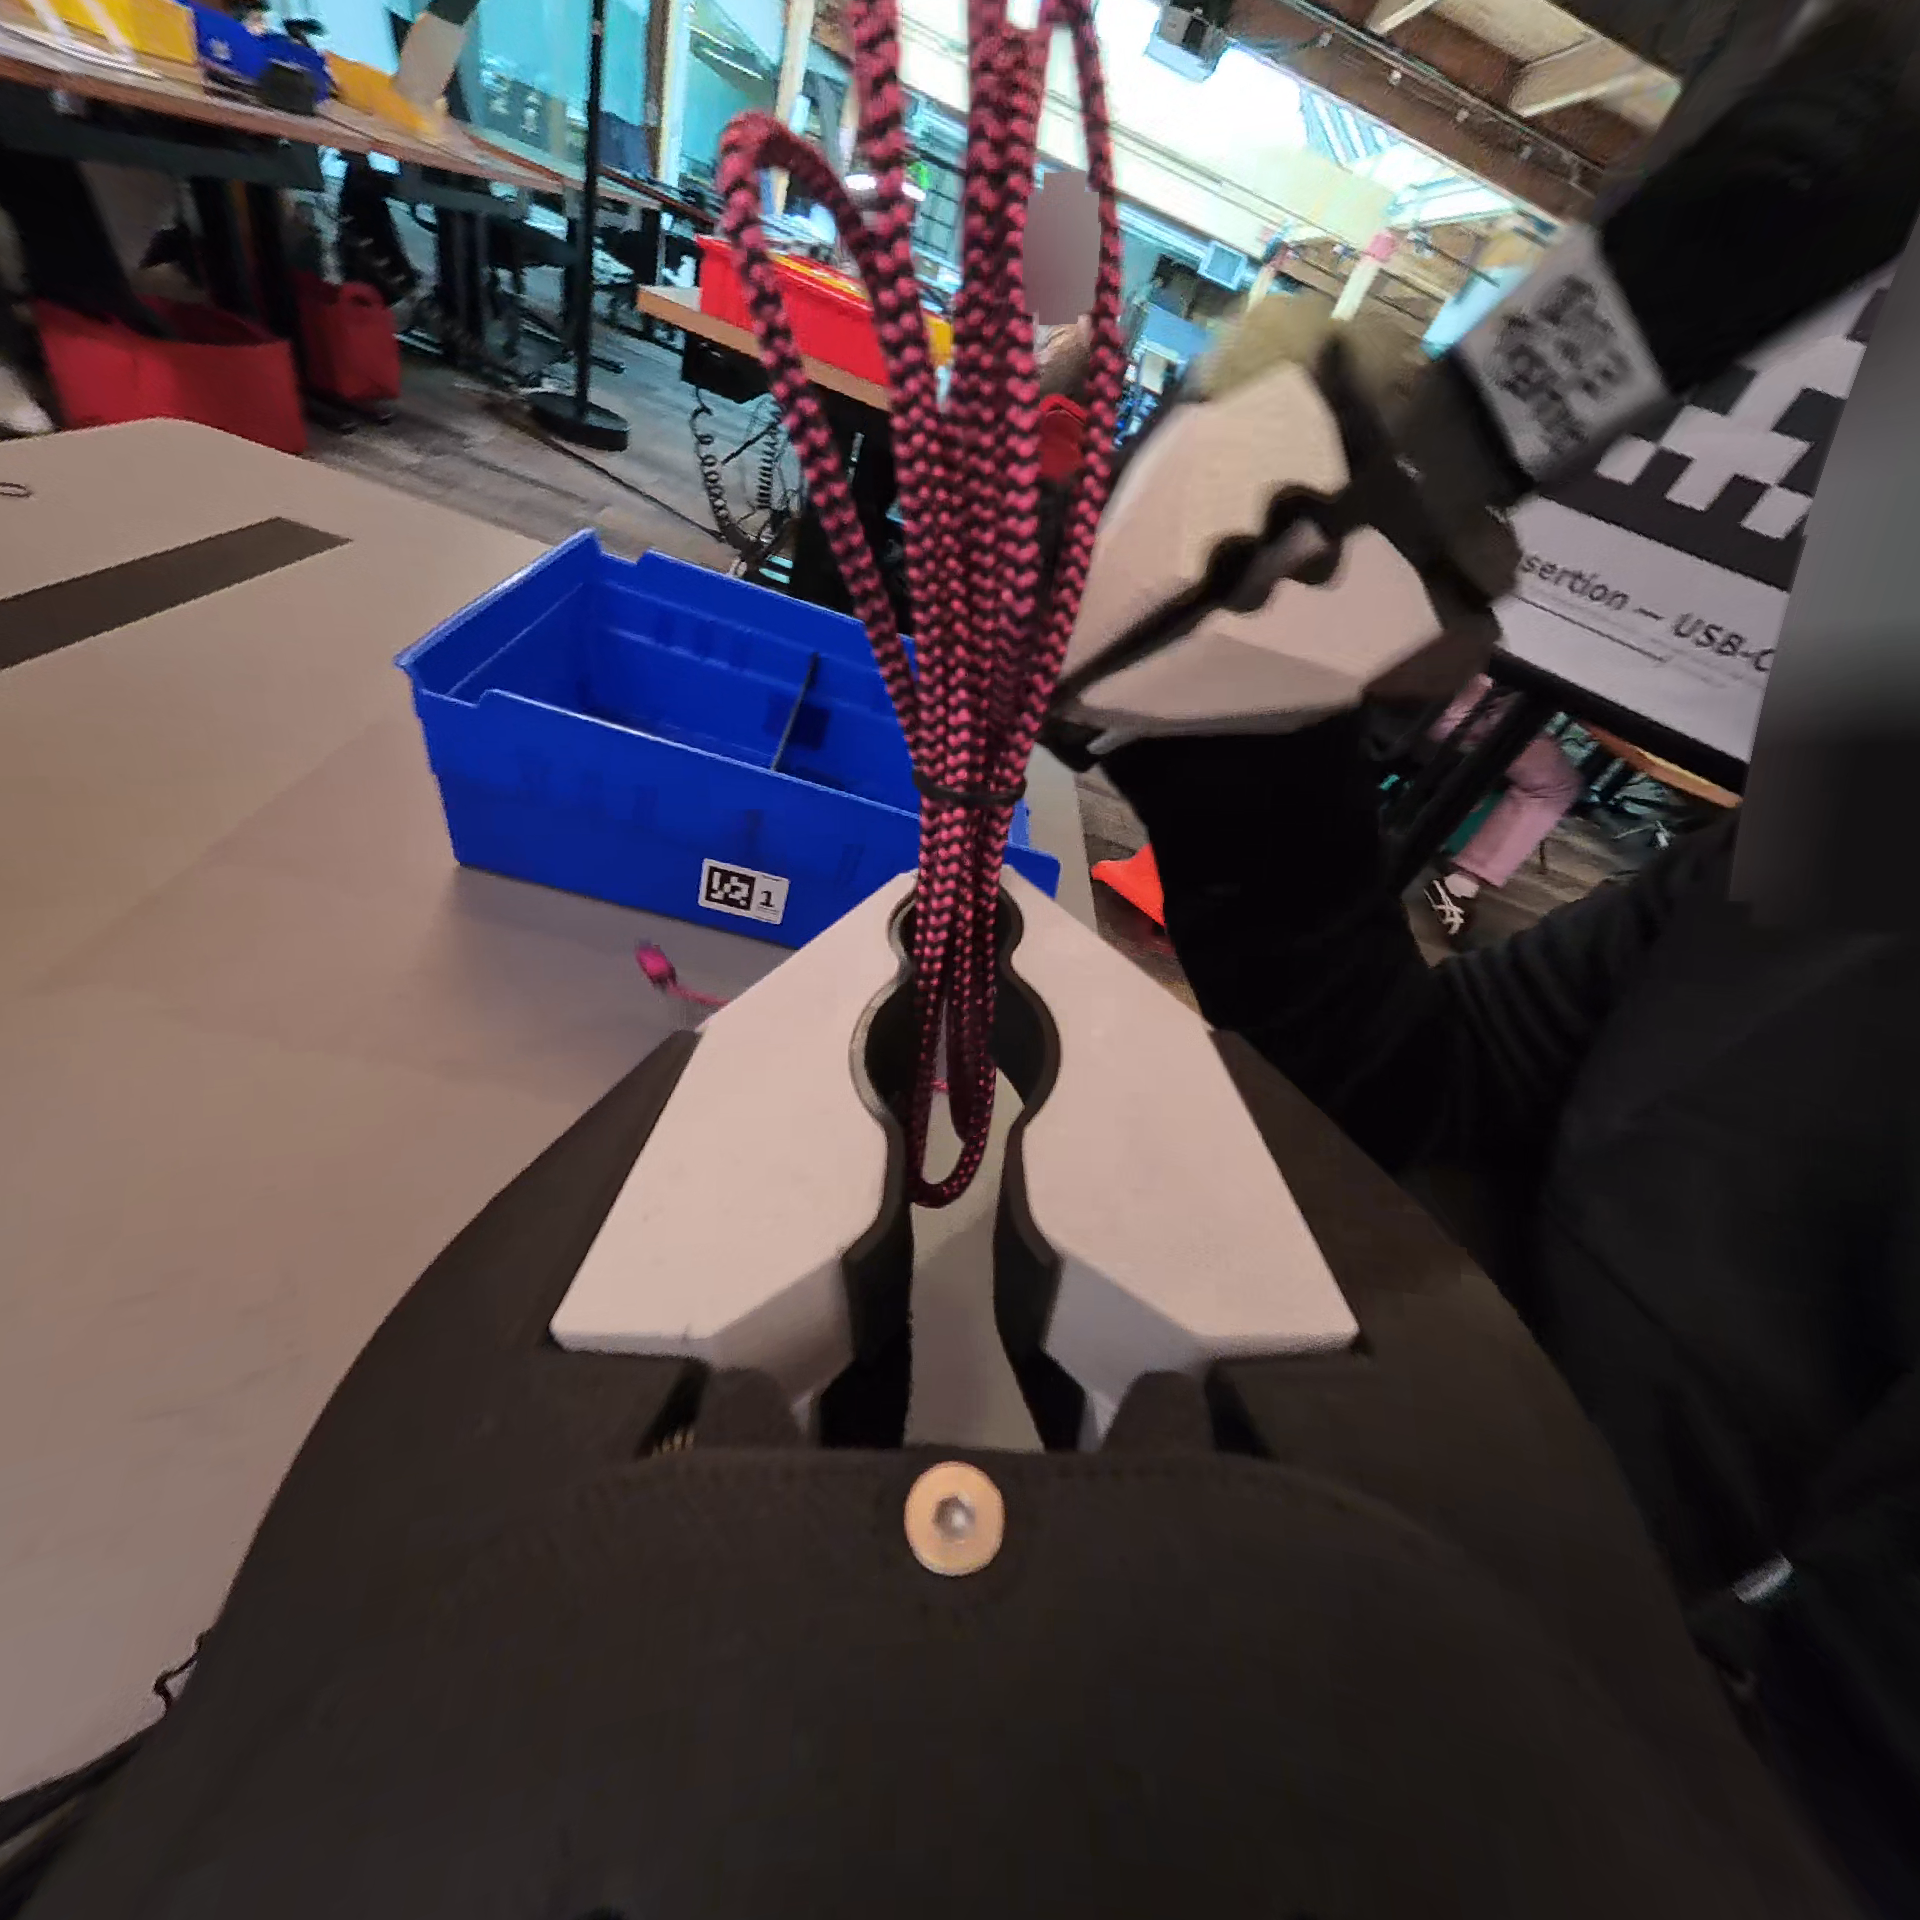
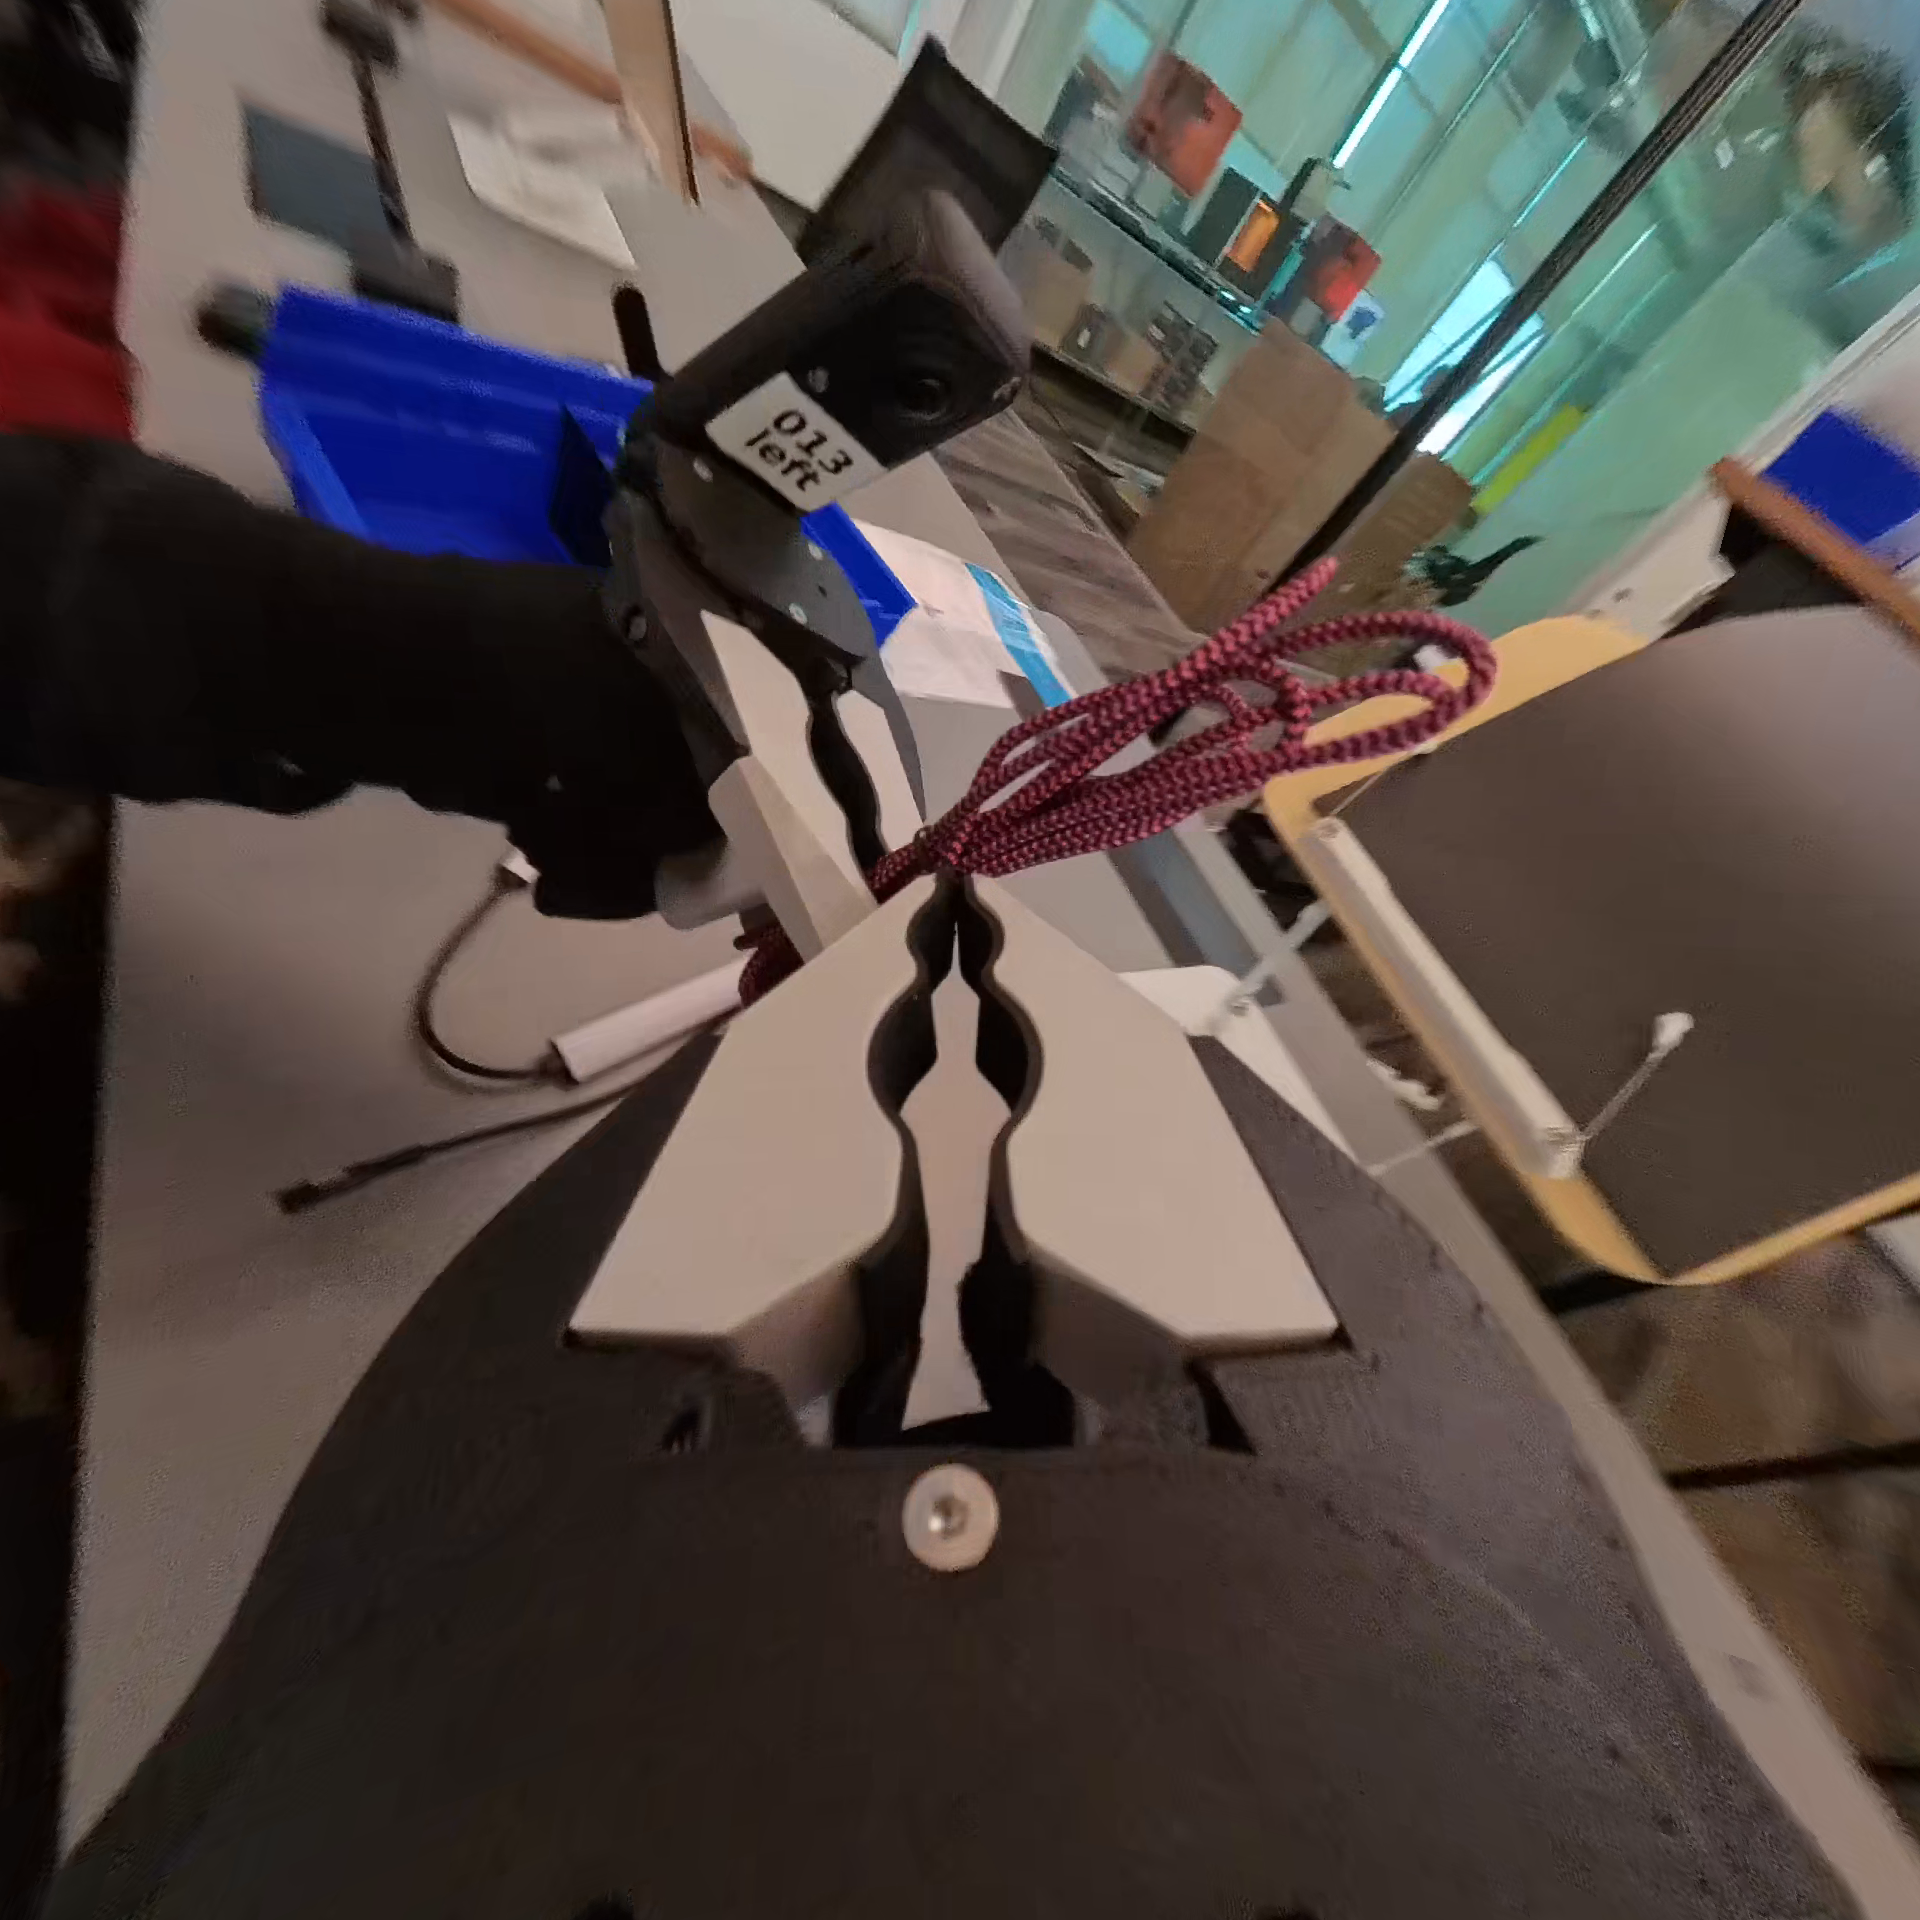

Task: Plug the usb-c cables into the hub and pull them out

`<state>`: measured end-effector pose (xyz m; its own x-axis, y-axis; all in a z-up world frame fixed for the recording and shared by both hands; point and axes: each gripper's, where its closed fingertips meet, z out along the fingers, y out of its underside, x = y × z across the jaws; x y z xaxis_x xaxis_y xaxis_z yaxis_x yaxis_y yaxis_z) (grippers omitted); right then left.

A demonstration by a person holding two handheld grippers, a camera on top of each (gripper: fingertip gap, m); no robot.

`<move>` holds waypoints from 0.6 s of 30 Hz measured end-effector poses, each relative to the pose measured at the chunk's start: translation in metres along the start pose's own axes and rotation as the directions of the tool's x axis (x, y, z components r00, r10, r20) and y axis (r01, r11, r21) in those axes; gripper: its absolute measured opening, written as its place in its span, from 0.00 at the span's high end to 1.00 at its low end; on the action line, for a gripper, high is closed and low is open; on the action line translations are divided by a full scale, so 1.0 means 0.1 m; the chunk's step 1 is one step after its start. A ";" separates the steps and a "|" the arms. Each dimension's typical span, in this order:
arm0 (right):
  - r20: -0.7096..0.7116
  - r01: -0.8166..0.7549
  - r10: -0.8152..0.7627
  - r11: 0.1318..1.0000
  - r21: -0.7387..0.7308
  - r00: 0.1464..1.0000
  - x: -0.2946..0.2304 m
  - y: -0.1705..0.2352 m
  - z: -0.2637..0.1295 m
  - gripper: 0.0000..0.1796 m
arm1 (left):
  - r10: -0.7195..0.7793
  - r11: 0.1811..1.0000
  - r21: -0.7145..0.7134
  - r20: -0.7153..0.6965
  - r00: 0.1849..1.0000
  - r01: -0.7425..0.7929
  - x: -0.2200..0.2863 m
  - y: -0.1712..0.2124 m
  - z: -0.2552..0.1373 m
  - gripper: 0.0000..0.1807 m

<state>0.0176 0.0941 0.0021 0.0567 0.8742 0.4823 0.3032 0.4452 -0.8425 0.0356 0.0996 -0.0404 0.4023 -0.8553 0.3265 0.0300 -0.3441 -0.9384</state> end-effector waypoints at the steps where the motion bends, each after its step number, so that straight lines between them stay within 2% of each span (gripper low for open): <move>1: -0.016 0.044 -0.045 0.999 -0.016 0.999 -0.02 -0.01 0.00 1.00 | -0.005 1.000 0.005 0.005 1.000 0.005 0.00 -0.02 -0.01 0.97; 6: -0.082 0.242 -0.250 0.965 -0.098 0.965 -0.10 0.02 0.04 1.00 | -0.052 0.998 0.027 0.020 0.998 0.052 -0.01 -0.07 -0.03 0.98; 9: -0.071 0.265 -0.275 0.956 -0.126 0.959 -0.13 0.08 0.08 1.00 | -0.077 0.996 0.052 0.026 0.997 0.076 -0.02 -0.08 -0.03 0.98; 12: -0.048 0.208 -0.212 0.976 -0.064 0.976 -0.12 0.07 0.08 1.00 | -0.078 0.994 0.075 0.010 0.997 0.077 -0.02 -0.09 -0.05 0.98; 15: 0.024 0.070 -0.071 0.997 0.033 0.997 -0.14 0.03 0.01 1.00 | -0.053 0.993 0.103 -0.010 0.999 0.054 0.01 -0.14 -0.08 0.98; 18: 0.018 -0.058 0.056 0.990 0.129 0.998 0.00 -0.03 -0.07 0.99 | -0.062 0.991 0.120 -0.024 0.998 0.064 0.00 -0.16 -0.10 0.98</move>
<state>0.0236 0.0912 0.0060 0.0566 0.9010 0.4301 0.1740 0.4153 -0.8929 0.0257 0.1012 -0.0242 0.3779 -0.8414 0.3862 0.1652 -0.3492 -0.9224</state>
